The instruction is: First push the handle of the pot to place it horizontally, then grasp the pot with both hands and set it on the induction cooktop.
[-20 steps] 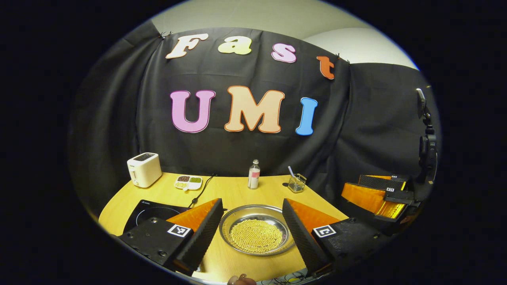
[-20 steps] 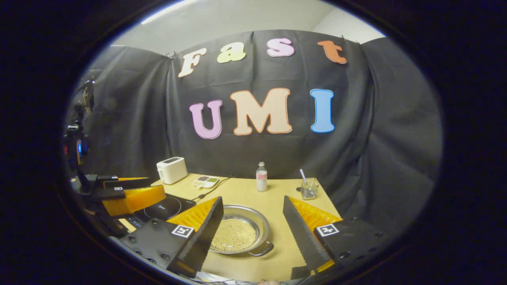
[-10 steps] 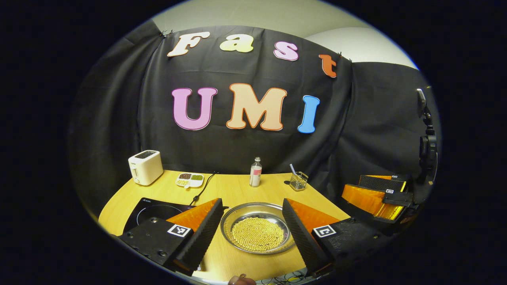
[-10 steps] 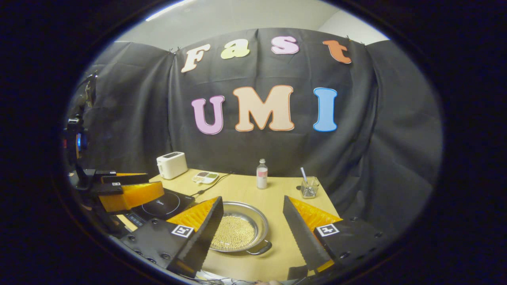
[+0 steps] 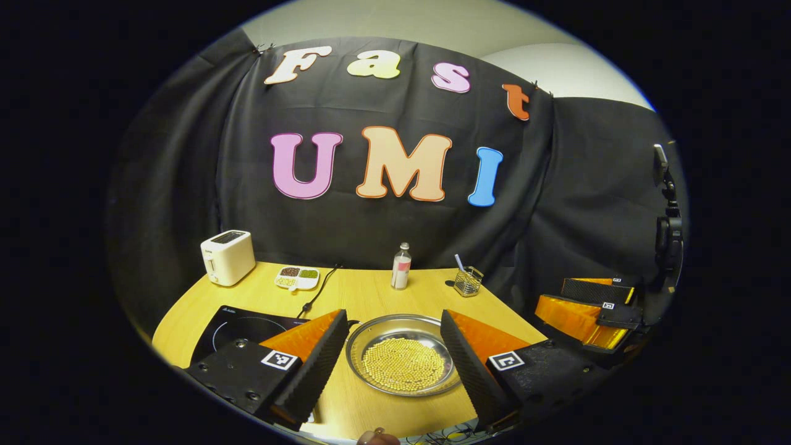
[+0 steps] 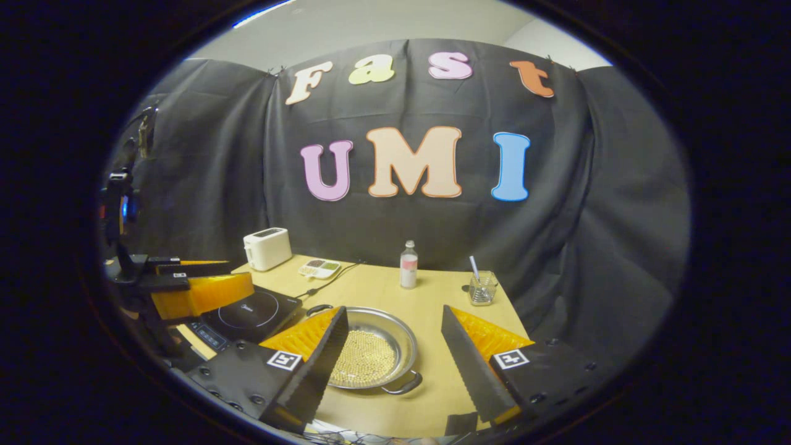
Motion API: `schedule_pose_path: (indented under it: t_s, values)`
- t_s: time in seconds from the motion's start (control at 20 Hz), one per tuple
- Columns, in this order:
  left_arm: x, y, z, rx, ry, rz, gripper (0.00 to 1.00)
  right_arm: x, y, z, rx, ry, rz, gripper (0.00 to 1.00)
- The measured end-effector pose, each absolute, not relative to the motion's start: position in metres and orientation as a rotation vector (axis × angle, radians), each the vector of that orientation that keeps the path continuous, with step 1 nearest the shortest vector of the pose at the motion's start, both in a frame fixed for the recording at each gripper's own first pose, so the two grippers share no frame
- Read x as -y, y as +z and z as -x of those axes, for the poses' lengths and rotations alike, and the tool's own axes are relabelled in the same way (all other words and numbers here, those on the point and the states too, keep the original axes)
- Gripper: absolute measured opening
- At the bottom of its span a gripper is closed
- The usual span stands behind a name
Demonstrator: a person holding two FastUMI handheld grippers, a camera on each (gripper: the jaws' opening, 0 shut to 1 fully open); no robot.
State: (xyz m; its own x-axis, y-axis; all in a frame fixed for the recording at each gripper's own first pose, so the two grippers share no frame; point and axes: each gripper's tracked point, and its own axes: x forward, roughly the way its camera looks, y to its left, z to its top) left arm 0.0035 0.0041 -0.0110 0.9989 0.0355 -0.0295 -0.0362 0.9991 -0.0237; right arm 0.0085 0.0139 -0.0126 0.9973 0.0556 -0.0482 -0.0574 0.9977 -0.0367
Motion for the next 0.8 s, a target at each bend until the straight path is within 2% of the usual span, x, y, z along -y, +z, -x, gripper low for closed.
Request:
schedule_pose_path:
  t_s: [0.4,0.75,0.8]
  values:
    - [-0.003,-0.008,-0.005,-0.023,0.022,0.014,0.97,-0.013,-0.014,-0.008,-0.055,0.049,0.012,0.97]
    - [0.001,-0.008,-0.005,-0.028,-0.001,0.001,0.97,-0.006,-0.025,-0.002,-0.092,0.007,0.003,0.51]
    - [0.002,-0.007,-0.005,-0.027,-0.006,0.001,0.97,-0.007,-0.025,-0.001,-0.096,0.007,-0.002,0.50]
